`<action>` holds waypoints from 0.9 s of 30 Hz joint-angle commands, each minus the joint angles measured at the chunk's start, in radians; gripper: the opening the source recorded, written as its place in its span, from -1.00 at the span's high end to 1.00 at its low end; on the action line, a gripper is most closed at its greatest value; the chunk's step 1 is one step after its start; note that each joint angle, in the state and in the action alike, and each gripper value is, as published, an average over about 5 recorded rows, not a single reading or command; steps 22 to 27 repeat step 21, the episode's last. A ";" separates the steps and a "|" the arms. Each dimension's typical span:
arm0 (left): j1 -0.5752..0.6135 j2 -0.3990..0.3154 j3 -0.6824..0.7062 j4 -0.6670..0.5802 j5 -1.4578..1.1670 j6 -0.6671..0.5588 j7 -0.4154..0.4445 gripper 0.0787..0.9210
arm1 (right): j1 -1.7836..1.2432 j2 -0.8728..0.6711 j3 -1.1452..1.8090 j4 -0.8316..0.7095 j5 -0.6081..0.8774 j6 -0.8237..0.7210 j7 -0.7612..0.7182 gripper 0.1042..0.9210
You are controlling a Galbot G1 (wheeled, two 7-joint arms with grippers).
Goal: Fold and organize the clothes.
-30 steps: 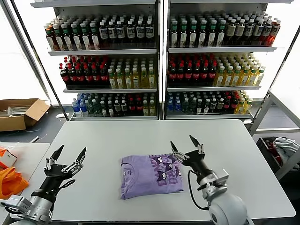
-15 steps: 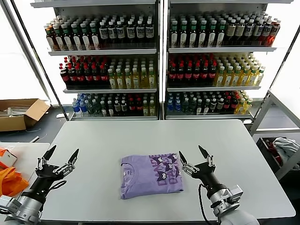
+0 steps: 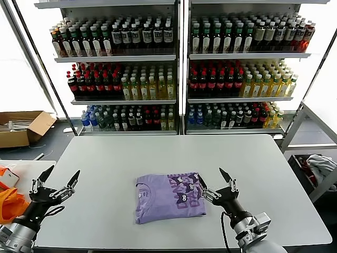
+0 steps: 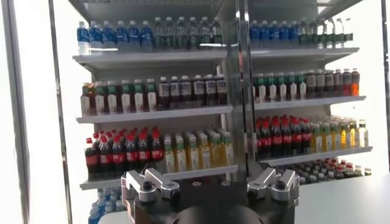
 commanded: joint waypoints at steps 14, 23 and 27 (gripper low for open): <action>0.014 0.007 -0.065 0.053 0.043 -0.059 0.093 -0.77 | -0.034 0.005 0.045 -0.009 0.006 0.035 -0.107 -0.76; 0.033 0.028 -0.012 0.077 0.043 -0.105 0.046 -0.77 | -0.030 0.002 0.048 -0.017 0.001 0.044 -0.120 -0.76; 0.033 0.028 -0.012 0.077 0.043 -0.105 0.046 -0.77 | -0.030 0.002 0.048 -0.017 0.001 0.044 -0.120 -0.76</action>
